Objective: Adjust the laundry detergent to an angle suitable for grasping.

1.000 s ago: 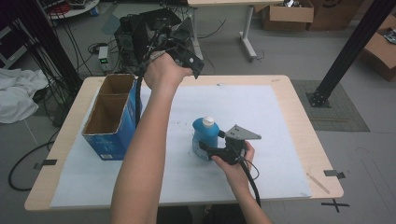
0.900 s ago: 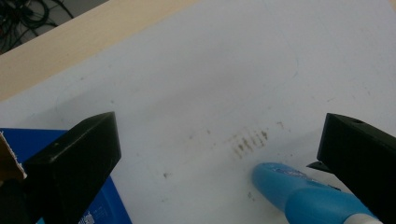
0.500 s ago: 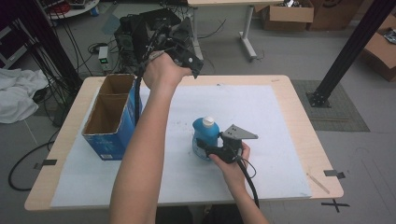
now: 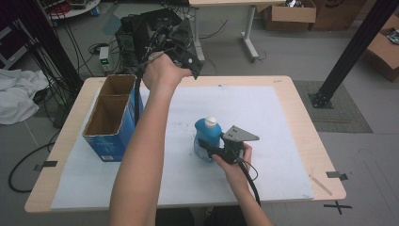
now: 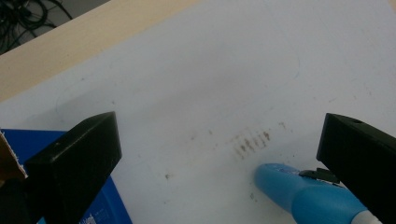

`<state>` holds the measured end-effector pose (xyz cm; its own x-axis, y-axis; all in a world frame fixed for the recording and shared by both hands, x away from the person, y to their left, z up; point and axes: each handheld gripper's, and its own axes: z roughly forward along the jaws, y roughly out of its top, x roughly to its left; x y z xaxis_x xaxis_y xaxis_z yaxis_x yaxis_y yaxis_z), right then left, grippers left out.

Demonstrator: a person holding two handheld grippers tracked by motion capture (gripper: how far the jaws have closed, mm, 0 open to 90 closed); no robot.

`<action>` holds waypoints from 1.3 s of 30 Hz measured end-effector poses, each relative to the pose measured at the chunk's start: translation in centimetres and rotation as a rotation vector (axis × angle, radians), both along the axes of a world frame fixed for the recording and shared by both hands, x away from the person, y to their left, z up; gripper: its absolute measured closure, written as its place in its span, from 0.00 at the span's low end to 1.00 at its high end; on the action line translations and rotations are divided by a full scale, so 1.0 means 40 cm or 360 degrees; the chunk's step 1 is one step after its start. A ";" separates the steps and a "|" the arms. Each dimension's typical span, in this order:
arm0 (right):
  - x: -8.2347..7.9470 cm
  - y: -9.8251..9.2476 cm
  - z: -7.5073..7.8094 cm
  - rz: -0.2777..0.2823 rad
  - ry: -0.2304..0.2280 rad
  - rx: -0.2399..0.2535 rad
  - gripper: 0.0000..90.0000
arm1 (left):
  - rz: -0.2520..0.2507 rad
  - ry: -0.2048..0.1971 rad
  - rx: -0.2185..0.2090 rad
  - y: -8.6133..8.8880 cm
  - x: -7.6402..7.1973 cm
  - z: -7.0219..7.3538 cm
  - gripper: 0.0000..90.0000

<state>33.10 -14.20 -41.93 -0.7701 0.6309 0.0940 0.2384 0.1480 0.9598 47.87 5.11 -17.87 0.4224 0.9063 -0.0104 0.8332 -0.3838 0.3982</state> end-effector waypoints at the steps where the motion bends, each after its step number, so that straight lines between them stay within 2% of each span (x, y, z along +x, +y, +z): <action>1: 0.001 -0.001 0.001 0.0002 -0.0006 -0.0005 0.47 | 0.0004 -0.0003 -0.0002 0.000 -0.001 0.001 0.00; 16: 0.012 -0.022 0.012 0.0055 -0.0010 -0.0020 0.49 | 0.0002 -0.0009 -0.0006 0.008 -0.006 0.006 0.00; 19: 0.014 -0.027 0.016 0.0087 -0.0013 0.0004 0.49 | 0.0002 -0.0011 -0.0006 0.009 -0.008 0.006 0.00; 23: 0.018 -0.028 0.031 0.0157 -0.0046 -0.0026 0.49 | 0.0002 -0.0006 -0.0003 0.011 -0.008 0.007 0.00; 24: 0.021 -0.026 0.038 0.0207 -0.0056 -0.0038 0.49 | 0.0001 -0.0007 -0.0008 0.012 -0.008 0.009 0.00; 25: 0.021 -0.026 0.038 0.0207 -0.0056 -0.0038 0.49 | 0.0001 -0.0007 -0.0008 0.012 -0.008 0.009 0.01; 26: 0.023 -0.023 0.045 0.0252 -0.0067 -0.0046 0.49 | 0.0001 -0.0008 -0.0004 0.013 -0.009 0.009 0.00; 30: 0.028 -0.014 0.053 0.0316 -0.0088 -0.0049 0.49 | -0.0001 -0.0008 -0.0002 0.014 -0.010 0.008 0.00; 39: 0.033 0.003 0.055 0.0444 -0.0086 -0.0073 0.49 | -0.0010 -0.0014 -0.0002 0.016 -0.014 0.010 0.00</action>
<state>34.41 -14.08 -39.72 -0.9177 0.3964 0.0246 0.1313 0.2442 0.9608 47.32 5.76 -17.47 0.4283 0.9036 -0.0077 0.8273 -0.3887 0.4056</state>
